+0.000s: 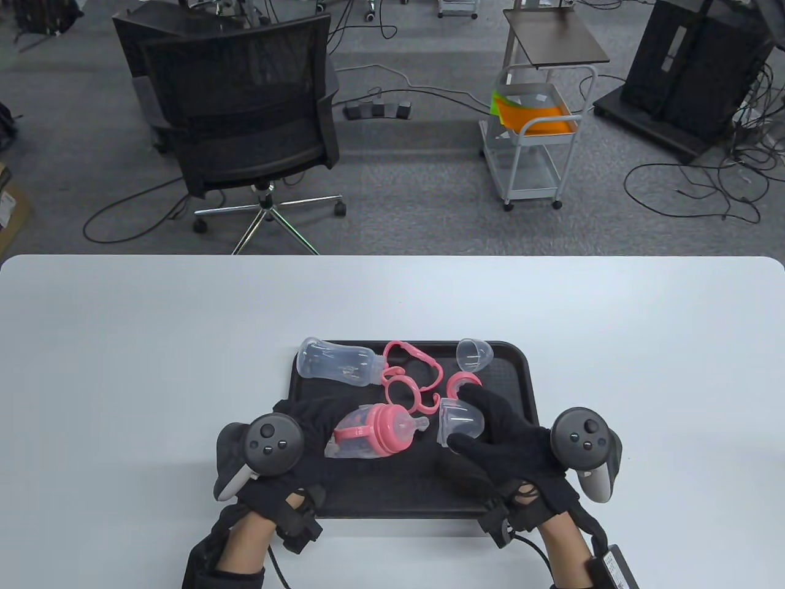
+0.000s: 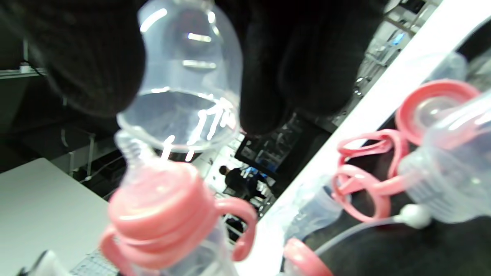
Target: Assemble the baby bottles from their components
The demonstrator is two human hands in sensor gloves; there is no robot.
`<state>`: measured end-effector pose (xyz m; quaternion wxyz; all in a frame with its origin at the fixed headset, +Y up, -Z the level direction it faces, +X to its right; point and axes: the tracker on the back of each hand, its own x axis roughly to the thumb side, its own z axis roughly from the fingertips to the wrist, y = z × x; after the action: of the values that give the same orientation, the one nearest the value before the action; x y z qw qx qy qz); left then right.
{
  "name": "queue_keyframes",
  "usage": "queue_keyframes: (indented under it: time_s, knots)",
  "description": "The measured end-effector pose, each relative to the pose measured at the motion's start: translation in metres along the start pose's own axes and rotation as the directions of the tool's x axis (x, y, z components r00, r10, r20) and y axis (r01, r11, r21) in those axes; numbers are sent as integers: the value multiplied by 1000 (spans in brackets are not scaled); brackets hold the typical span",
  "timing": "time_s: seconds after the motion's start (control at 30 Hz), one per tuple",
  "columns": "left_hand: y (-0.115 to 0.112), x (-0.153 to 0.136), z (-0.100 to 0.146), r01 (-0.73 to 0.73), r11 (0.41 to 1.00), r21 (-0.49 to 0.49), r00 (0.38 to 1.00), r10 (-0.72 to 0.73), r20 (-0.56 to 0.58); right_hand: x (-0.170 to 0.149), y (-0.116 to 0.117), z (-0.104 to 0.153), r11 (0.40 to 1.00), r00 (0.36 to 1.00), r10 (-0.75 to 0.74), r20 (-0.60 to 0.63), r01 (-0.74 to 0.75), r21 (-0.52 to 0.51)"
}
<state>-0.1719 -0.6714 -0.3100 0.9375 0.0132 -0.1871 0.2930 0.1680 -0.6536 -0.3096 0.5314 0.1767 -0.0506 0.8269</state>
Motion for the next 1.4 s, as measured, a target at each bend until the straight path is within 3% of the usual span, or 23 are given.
queue_keyframes:
  time_s: [0.8, 1.4]
  knots:
    - [-10, 20, 1, 155, 988, 7, 987, -155, 44, 10, 31, 2, 979, 982, 131, 133, -149, 140]
    - [-11, 36, 4, 323, 944, 71, 944, -327, 46, 13, 40, 5, 961, 958, 229, 173, -251, 115]
